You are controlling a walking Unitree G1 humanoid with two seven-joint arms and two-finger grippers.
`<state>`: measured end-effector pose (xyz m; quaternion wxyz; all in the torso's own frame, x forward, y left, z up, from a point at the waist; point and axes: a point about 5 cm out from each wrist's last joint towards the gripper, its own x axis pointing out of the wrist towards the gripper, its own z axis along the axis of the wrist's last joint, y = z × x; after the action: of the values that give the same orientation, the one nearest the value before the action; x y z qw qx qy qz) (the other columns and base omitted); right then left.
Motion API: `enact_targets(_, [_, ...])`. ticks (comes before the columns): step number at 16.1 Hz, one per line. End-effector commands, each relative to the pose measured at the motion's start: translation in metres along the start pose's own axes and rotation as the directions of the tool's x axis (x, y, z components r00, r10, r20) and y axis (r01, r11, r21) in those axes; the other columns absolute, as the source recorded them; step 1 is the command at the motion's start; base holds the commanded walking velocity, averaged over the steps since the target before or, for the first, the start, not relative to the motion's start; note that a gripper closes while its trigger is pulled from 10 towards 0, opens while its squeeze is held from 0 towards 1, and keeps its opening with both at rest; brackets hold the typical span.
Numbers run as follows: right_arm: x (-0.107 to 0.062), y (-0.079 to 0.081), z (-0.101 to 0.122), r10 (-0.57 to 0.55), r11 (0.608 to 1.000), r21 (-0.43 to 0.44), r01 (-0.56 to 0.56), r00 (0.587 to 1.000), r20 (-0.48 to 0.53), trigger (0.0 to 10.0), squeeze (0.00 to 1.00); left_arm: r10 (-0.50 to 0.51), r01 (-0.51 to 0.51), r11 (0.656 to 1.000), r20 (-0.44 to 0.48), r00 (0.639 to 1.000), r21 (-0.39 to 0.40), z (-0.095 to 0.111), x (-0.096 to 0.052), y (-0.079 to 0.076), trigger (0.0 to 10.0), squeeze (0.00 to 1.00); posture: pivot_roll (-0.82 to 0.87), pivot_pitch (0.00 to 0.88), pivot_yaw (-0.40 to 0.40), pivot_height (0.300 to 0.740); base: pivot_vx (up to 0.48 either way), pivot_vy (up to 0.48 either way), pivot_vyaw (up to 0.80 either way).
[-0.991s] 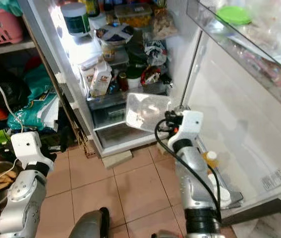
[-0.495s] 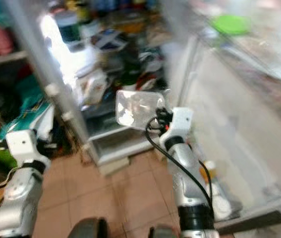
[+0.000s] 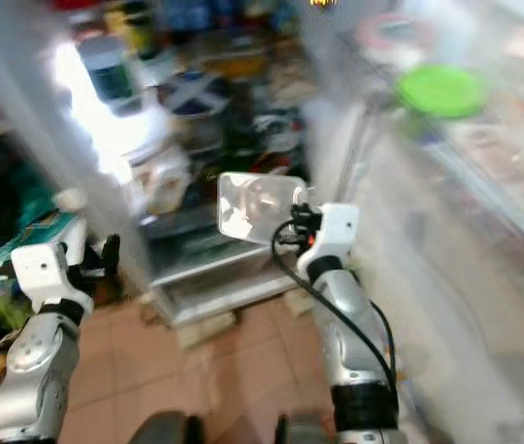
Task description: Restocking fridge
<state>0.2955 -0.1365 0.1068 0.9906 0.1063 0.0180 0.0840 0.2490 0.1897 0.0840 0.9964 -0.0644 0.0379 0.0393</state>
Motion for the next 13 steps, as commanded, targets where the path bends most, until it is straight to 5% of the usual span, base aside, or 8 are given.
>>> enact_targets(1, [-0.0020, -0.0052, -0.0008, -0.013, 1.000, 0.000, 0.013, 1.000, -0.006, 10.0, 0.00, -0.006, 0.006, 1.000, -0.017, 1.000, -0.005, -0.0035, -0.0019, -0.0021, 10.0, 0.00, 0.10, 0.105, 0.021, 0.740, 0.330, 0.000, 0.00])
enact_targets(4, [-0.0028, -0.0026, 0.0002, 0.008, 1.000, -0.020, -0.008, 1.000, 0.004, 10.0, 0.00, -0.006, 0.006, 1.000, -0.015, 1.000, -0.009, -0.0030, -0.0011, -0.0030, 10.0, 0.00, 0.10, 0.105, 0.021, 0.740, 0.300, 0.000, 0.00])
enact_targets(13, [-0.0023, 0.0012, -0.0001, 0.038, 0.999, -0.015, -0.038, 0.999, 0.000, 10.0, 0.00, 0.007, -0.008, 1.000, -0.020, 1.000, -0.020, -0.0036, -0.0004, -0.0030, 10.0, 0.00, 0.10, 0.106, 0.019, 0.740, 0.000, 0.000, 0.46])
